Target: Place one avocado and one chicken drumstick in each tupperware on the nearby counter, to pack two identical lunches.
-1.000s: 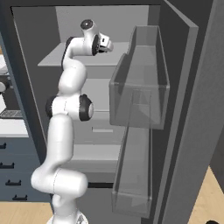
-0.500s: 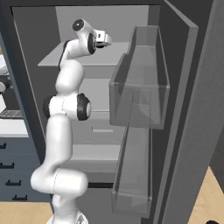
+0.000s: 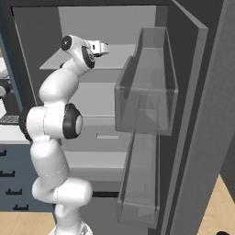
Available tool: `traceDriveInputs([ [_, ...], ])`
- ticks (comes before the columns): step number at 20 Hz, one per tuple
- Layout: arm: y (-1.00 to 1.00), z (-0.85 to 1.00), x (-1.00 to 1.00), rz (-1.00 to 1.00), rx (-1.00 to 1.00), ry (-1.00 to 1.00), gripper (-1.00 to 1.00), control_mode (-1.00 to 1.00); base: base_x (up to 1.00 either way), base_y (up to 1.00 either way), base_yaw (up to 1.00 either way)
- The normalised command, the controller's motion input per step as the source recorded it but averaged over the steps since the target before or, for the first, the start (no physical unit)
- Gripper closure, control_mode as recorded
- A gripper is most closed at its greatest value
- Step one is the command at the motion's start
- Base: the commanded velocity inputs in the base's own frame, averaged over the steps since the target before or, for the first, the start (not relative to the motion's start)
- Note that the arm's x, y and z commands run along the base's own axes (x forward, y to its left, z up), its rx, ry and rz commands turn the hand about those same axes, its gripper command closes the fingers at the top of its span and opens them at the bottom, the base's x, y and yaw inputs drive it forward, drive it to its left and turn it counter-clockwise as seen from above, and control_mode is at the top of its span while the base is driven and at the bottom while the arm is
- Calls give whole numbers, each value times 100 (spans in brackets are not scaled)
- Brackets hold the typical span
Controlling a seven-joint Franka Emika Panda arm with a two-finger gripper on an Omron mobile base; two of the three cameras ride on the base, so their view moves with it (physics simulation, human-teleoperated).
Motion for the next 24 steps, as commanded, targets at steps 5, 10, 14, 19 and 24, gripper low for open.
traceDriveInputs([
  [5,-12,95,-100,1,1,-3,100,-100,0,0,0],
  [10,-12,98,-100,0,10,5,100,-100,0,0,0],
  [14,-5,19,-100,0,2,7,100,-100,0,0,0],
  [19,-7,-61,-100,0,0,5,100,-100,0,0,0],
  [24,-5,-100,-100,12,2,3,100,-100,0,0,0],
])
